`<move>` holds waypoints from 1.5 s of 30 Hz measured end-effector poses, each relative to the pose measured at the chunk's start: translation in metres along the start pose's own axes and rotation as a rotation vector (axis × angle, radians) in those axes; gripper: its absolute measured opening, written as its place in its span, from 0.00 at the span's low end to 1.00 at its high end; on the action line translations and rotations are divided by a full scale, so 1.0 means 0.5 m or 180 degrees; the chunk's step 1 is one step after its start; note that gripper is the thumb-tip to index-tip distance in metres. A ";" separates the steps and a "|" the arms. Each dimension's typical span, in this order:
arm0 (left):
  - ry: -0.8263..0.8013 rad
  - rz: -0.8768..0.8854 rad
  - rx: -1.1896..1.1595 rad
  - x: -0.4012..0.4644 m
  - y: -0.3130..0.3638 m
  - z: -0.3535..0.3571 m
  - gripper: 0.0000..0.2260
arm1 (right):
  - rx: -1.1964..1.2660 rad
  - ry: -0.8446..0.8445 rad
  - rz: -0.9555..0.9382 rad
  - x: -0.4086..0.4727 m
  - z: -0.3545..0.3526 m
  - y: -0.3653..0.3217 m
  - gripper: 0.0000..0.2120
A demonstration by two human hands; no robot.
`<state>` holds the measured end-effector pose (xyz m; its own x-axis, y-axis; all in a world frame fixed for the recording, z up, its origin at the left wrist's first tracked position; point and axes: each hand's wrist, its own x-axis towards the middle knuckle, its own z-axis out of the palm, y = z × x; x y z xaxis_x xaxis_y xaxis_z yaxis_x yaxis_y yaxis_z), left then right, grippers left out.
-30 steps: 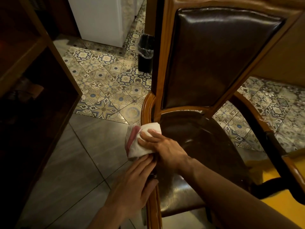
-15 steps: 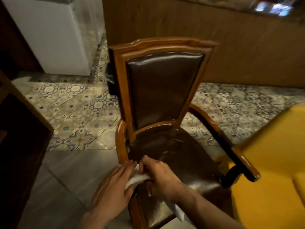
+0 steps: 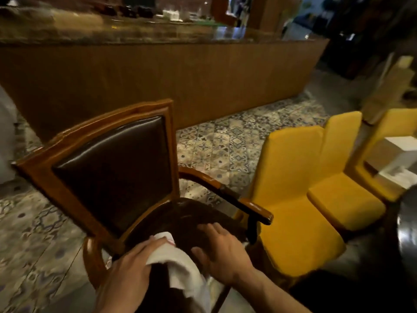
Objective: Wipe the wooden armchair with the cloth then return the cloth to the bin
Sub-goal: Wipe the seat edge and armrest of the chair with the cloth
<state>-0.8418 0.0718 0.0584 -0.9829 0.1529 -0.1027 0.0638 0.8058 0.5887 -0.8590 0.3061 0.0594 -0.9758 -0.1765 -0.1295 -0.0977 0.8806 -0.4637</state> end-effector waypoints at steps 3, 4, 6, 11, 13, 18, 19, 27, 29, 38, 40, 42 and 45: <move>0.0094 0.0071 0.0008 0.061 0.033 0.013 0.40 | -0.0226 0.0092 0.0464 0.024 -0.004 0.068 0.36; 0.0124 0.0095 0.0034 0.088 0.044 0.020 0.40 | -0.0235 0.0154 0.0588 0.038 -0.005 0.092 0.37; 0.0155 0.0148 0.0116 0.144 0.068 0.035 0.41 | -0.0277 0.0271 0.0775 0.071 -0.005 0.144 0.38; 0.0124 0.0202 0.0288 0.289 0.105 0.069 0.37 | -0.0305 0.0374 0.0957 0.190 0.000 0.262 0.38; 0.0108 0.0240 0.0394 0.356 0.105 0.080 0.35 | -0.0284 0.0358 0.0963 0.244 0.001 0.303 0.38; 0.0044 0.0248 0.0489 0.490 0.120 0.125 0.35 | -0.0135 0.0267 0.1027 0.345 0.014 0.378 0.36; 0.0016 0.0277 0.0514 0.512 0.121 0.139 0.35 | -0.0048 0.0267 0.0959 0.359 0.020 0.385 0.35; -0.0124 0.0802 0.0623 0.627 0.140 0.250 0.37 | -0.0170 -0.0034 0.0832 0.436 0.061 0.428 0.35; -0.0129 0.1027 0.0740 0.652 0.129 0.268 0.37 | -0.0361 -0.0245 0.0788 0.446 0.076 0.436 0.37; -0.0885 0.1654 0.1177 0.736 0.102 0.422 0.38 | -0.0430 0.0026 0.0677 0.435 0.104 0.449 0.50; -0.0995 0.1661 0.1125 0.746 0.083 0.440 0.42 | -0.0402 0.0071 0.0692 0.435 0.107 0.451 0.50; -0.0991 0.1894 0.1158 0.757 0.065 0.436 0.42 | -0.0513 0.0071 0.0680 0.435 0.114 0.451 0.48; -0.0954 0.2093 0.1243 0.768 0.044 0.420 0.40 | -0.0592 -0.0030 0.0709 0.430 0.122 0.445 0.49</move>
<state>-1.1815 0.2683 -0.1363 -0.6395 0.7650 -0.0763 0.7206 0.6310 0.2875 -1.0788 0.4374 -0.1249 -0.9754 0.0270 -0.2188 0.0837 0.9635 -0.2543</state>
